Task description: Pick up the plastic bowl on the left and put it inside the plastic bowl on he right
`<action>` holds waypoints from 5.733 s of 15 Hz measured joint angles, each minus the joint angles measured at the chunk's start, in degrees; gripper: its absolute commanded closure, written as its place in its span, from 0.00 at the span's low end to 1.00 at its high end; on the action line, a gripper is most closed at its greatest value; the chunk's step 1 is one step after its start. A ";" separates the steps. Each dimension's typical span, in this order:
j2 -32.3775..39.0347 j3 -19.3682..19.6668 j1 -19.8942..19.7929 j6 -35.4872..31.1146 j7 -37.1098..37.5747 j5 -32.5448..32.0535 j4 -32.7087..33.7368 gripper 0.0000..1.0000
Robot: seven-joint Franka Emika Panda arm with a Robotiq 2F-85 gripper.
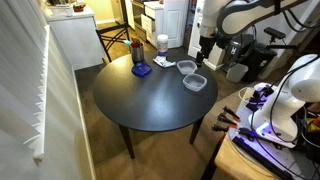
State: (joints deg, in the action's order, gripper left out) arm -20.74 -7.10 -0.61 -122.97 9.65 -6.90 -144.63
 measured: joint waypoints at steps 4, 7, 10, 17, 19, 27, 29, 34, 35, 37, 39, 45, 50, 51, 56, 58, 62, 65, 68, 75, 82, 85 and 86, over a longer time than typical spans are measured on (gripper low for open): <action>0.00 0.00 0.00 0.00 0.00 0.00 0.00 0.00; 0.00 0.00 0.00 0.00 0.00 0.00 0.00 0.00; 0.00 0.00 0.00 0.00 0.00 0.00 0.00 0.00; 2.94 0.57 0.22 -2.05 -0.01 0.00 2.62 0.00; 5.90 1.02 0.12 -4.71 -0.01 -0.40 4.54 0.00; 18.30 4.14 0.02 -9.51 -0.13 -1.39 12.26 0.00; 20.92 4.32 0.05 -9.64 -0.13 -1.43 13.03 0.00; 26.99 5.19 0.18 -12.73 -0.19 -1.43 14.98 0.00; 27.19 5.26 0.19 -12.73 -0.19 -1.43 15.05 0.00; 27.06 5.28 0.21 -12.72 -0.19 -1.43 15.05 0.00; 27.02 5.28 0.26 -12.72 -0.19 -1.43 15.08 0.00; 27.69 5.79 0.58 -15.30 0.39 -2.96 14.96 0.00; 32.84 8.06 0.77 -28.15 0.66 -5.65 12.40 0.00; 34.11 8.74 0.82 -30.35 0.66 -5.93 11.65 0.00; 40.19 12.66 0.72 -33.79 0.66 -5.78 10.16 0.00; 42.48 14.35 0.57 -36.03 0.66 -5.72 10.17 0.00; 47.35 15.29 -1.01 -42.18 0.43 -3.39 10.83 0.00; 50.77 15.13 -1.85 -44.50 0.04 -0.55 12.19 0.26; 53.00 13.64 -3.07 -46.54 -0.84 1.82 13.48 0.45; 53.91 10.98 -4.65 -48.59 -1.46 3.55 14.63 0.91; 53.76 10.87 -4.69 -48.73 -1.49 4.01 14.94 0.97; 52.91 12.41 -3.65 -48.48 -1.48 4.01 14.90 0.96; 52.33 13.31 -2.97 -48.33 -1.41 4.01 14.80 0.96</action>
State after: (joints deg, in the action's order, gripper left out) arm 31.60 6.21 -3.58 -171.30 8.24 -2.88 -129.83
